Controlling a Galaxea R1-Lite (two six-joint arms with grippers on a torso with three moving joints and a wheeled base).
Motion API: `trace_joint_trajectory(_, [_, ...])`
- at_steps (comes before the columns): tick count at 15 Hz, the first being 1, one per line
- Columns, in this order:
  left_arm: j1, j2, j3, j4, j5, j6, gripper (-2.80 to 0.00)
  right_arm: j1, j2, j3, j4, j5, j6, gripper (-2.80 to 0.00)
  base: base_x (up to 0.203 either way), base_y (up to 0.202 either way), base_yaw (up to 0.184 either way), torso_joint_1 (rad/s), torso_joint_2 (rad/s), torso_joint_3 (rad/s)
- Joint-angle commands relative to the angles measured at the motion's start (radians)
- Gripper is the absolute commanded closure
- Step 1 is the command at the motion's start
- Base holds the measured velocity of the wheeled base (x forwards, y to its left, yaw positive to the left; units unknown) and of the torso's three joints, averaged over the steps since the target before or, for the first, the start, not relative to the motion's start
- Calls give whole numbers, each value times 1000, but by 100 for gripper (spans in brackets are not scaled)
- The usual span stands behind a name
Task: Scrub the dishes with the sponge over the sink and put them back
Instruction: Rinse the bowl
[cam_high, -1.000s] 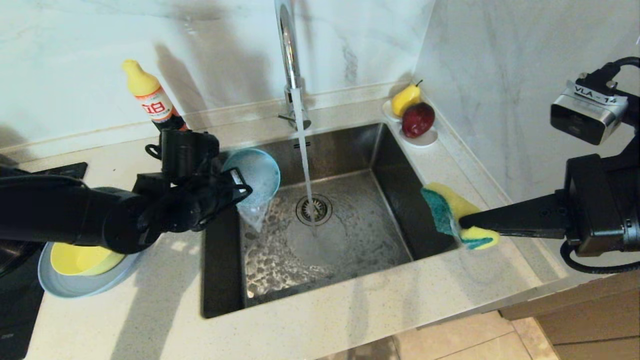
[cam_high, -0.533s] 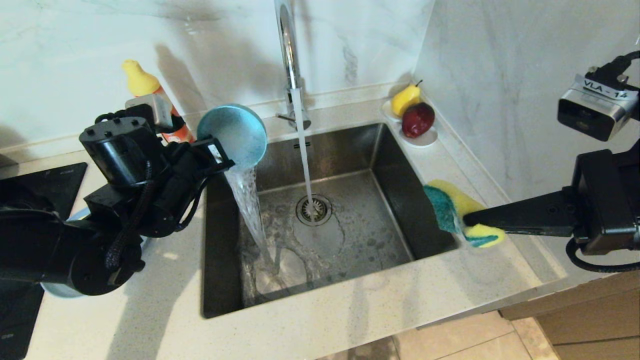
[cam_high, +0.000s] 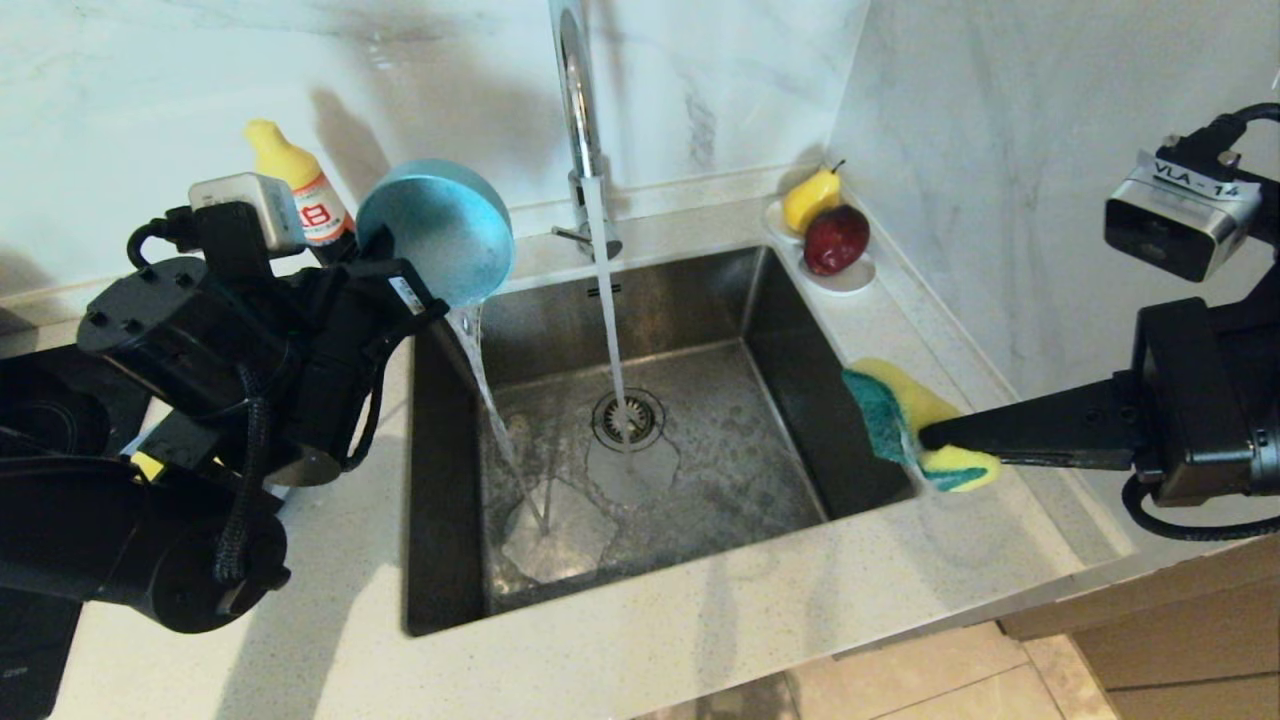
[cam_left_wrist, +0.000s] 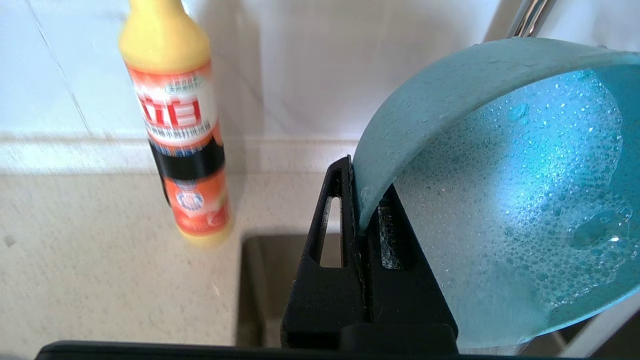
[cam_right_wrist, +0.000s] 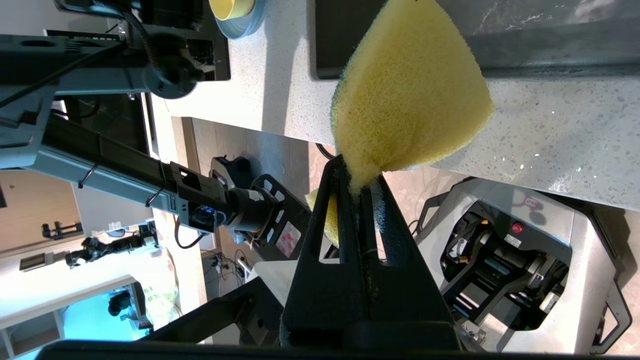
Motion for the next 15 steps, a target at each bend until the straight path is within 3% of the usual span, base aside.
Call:
trace_joint_trajectory(1, [0,46,24,-37,0,20,0,0,9,1,1,2,3,0,0,0,0,0,0,0])
trace_joint_trajectory(3, [-2,59,43,-37,-2,46,0,-3,12,1,0,2,3,0,0,0,0,0,0,0])
trace_joint_trajectory(15, [-3,-34,28,-37,-45,56,0,-3,0,-3,0,2,2,0,0,0,0,0,0,0])
